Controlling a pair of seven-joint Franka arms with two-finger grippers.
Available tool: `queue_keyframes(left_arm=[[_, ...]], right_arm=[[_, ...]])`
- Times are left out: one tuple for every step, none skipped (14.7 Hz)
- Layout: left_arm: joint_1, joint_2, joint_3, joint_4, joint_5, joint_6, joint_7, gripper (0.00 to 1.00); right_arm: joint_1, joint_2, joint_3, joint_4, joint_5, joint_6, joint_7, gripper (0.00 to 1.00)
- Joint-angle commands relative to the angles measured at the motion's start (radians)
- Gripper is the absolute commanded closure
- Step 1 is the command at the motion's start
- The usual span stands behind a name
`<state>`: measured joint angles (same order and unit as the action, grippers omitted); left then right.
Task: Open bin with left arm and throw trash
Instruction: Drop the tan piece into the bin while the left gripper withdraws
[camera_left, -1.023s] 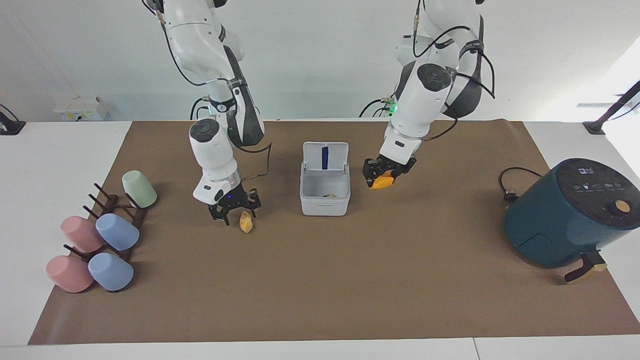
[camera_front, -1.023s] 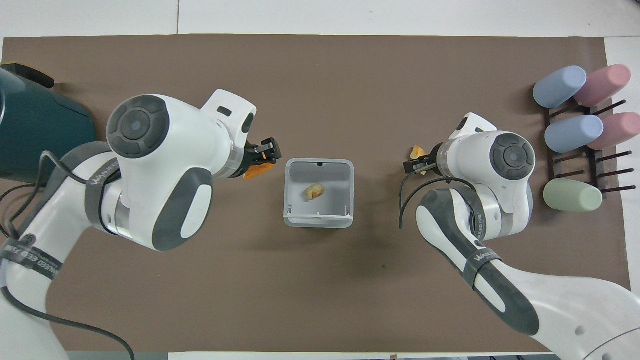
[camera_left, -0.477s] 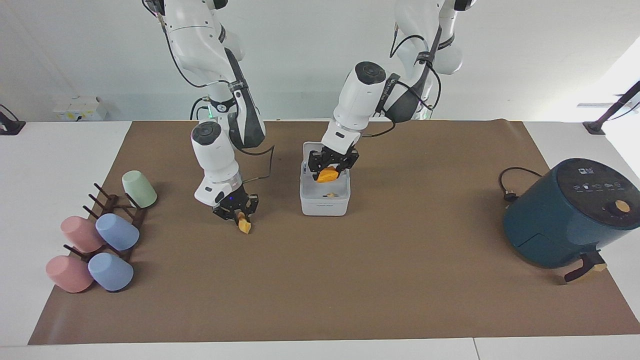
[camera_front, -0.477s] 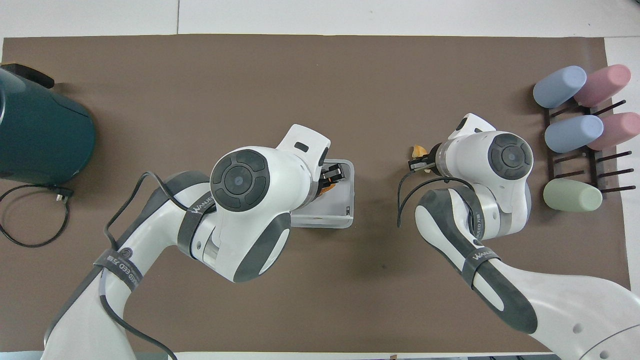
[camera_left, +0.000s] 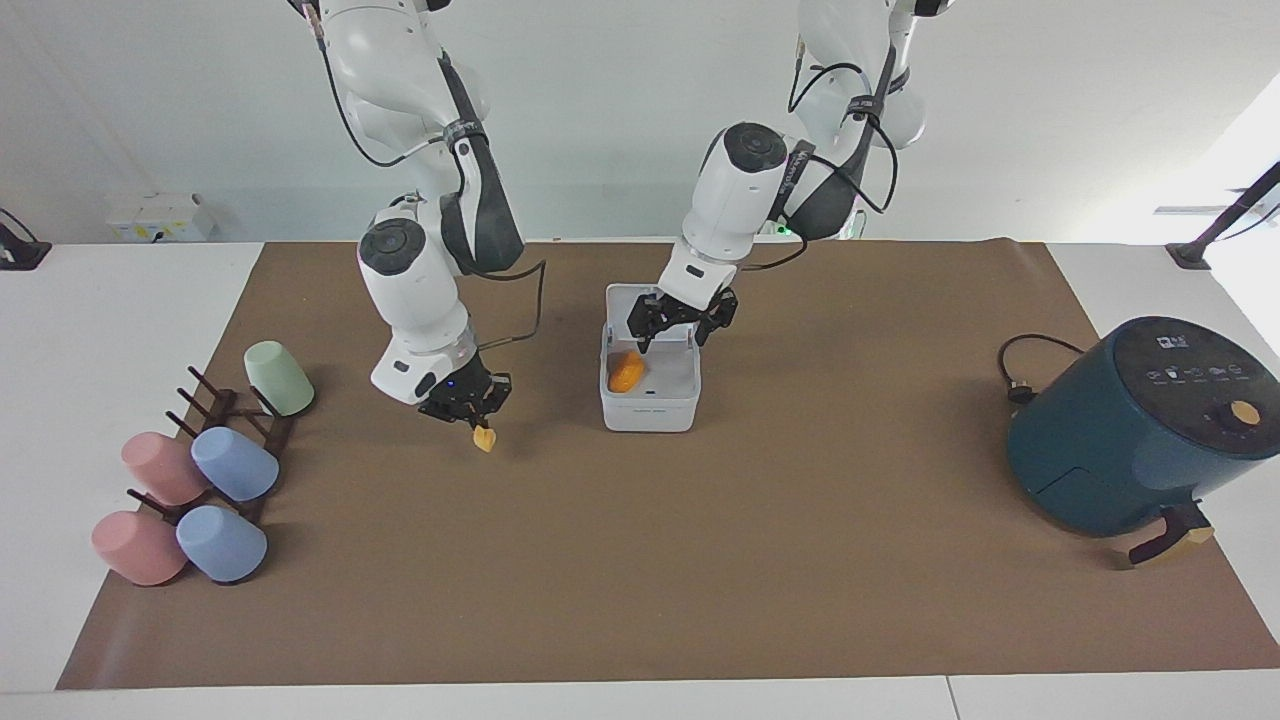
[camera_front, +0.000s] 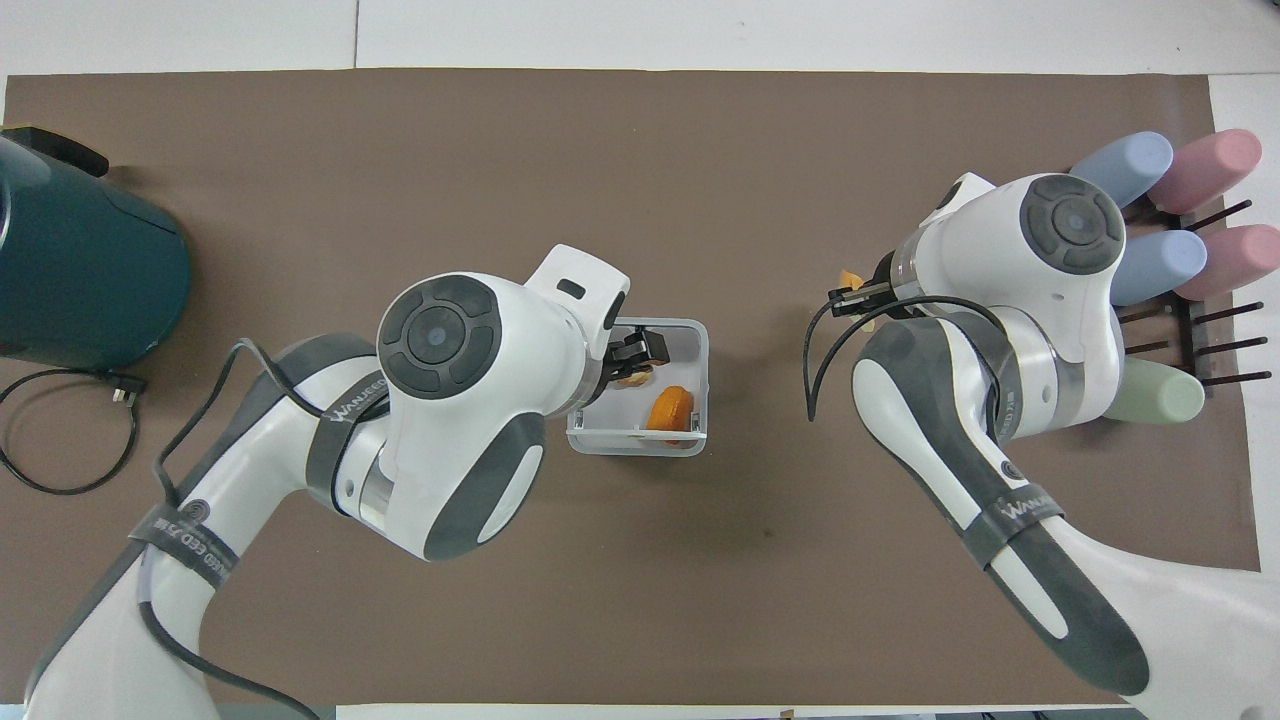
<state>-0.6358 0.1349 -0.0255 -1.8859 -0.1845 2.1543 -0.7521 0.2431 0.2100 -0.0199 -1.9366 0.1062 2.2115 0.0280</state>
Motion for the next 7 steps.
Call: queue_keyframes(left_arm=[[0.095,-0.079,-0.001,-0.025,0.011,-0.144,0.133,0.0],[0.135,-0.086,-0.001,-0.025,0.013,-0.174,0.189,0.0],[0.163,-0.09,-0.001,-0.025,0.026,-0.183,0.236,0.0],[0.195,-0.103,-0.001,-0.029,0.052,-0.203,0.269,0.0],[0.23,-0.112,-0.001,-0.032,0.084,-0.229,0.299,0.0],[0.255,-0.124,-0.001,-0.032,0.108,-0.244,0.336,0.0],[0.293,-0.132,-0.001,-0.032,0.115,-0.254,0.399,0.0]], right_arm=[[0.016,-0.008,0.031,0.083,0.096,-0.097,0.174,0.9],[0.028,0.0,0.032,0.121,0.118,-0.114,0.253,0.89],[0.048,0.006,0.032,0.154,0.156,-0.127,0.326,0.89],[0.079,0.011,0.032,0.181,0.208,-0.127,0.408,0.89],[0.109,0.014,0.032,0.198,0.237,-0.115,0.499,0.89],[0.151,0.014,0.032,0.2,0.239,-0.099,0.582,0.89],[0.198,0.025,0.032,0.2,0.242,-0.078,0.654,0.89]])
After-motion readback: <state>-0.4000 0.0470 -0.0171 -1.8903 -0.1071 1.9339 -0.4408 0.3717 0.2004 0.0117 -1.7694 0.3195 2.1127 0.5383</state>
